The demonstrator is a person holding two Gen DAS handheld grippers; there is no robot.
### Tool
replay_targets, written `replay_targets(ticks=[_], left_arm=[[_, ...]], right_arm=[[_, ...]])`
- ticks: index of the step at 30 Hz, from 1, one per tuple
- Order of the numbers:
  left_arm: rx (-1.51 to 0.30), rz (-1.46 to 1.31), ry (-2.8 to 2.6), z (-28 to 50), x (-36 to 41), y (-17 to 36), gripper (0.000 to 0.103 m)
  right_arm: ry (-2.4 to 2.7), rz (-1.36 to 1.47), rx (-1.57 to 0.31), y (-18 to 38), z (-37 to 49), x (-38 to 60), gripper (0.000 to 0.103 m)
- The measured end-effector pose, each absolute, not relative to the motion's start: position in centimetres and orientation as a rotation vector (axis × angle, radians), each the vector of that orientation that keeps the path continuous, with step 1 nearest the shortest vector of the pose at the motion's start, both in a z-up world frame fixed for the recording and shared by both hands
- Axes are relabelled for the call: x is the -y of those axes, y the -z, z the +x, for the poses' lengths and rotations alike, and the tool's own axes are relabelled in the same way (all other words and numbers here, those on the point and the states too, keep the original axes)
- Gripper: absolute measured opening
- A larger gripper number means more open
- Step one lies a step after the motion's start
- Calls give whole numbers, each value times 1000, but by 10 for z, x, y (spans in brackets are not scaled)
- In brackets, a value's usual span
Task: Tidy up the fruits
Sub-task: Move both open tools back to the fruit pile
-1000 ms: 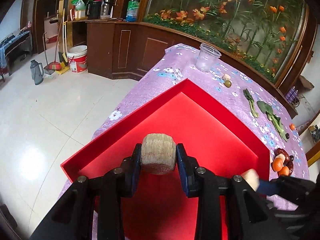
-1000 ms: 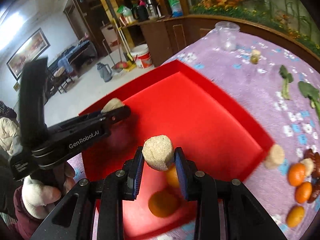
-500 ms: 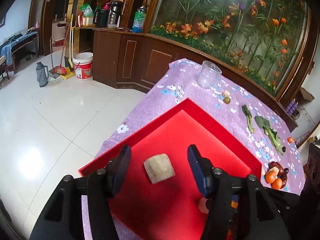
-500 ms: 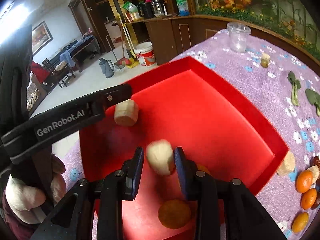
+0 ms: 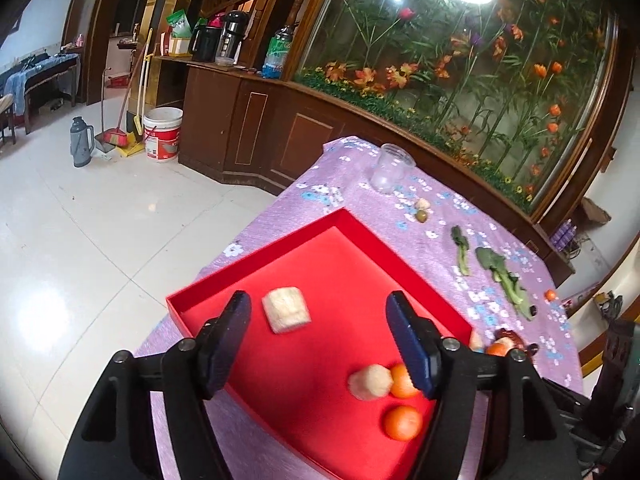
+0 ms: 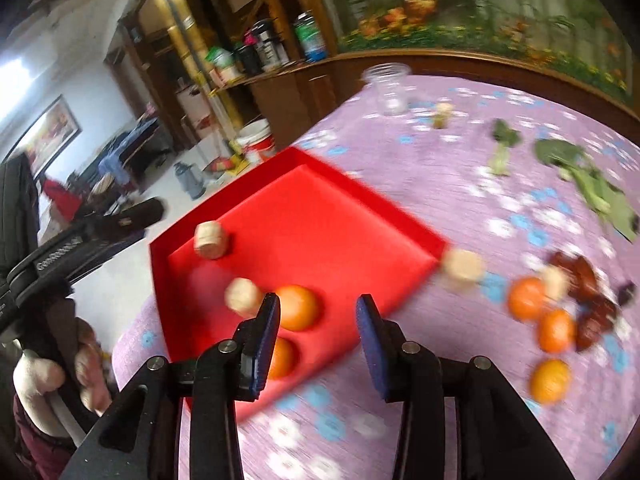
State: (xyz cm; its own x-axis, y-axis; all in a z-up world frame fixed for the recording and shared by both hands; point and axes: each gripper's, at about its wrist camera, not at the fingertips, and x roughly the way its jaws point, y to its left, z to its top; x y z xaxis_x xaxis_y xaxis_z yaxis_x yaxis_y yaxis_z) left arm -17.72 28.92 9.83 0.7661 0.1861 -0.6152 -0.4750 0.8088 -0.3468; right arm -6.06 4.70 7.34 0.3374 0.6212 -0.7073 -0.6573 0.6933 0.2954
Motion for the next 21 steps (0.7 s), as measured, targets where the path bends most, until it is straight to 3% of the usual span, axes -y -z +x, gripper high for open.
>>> replay_targets(ticks=[4, 12, 21], left_arm=[[-583, -496, -336, -176, -266, -108, 76], [-637, -432, -191, -151, -201, -104, 76], [-734, -316, -61, -112, -138, -82, 76]], right_arm=[[-724, 53, -871, -78, -52, 18, 58], [-562, 136, -901, -58, -39, 101, 58], [-617, 63, -945, -34, -25, 84, 58]])
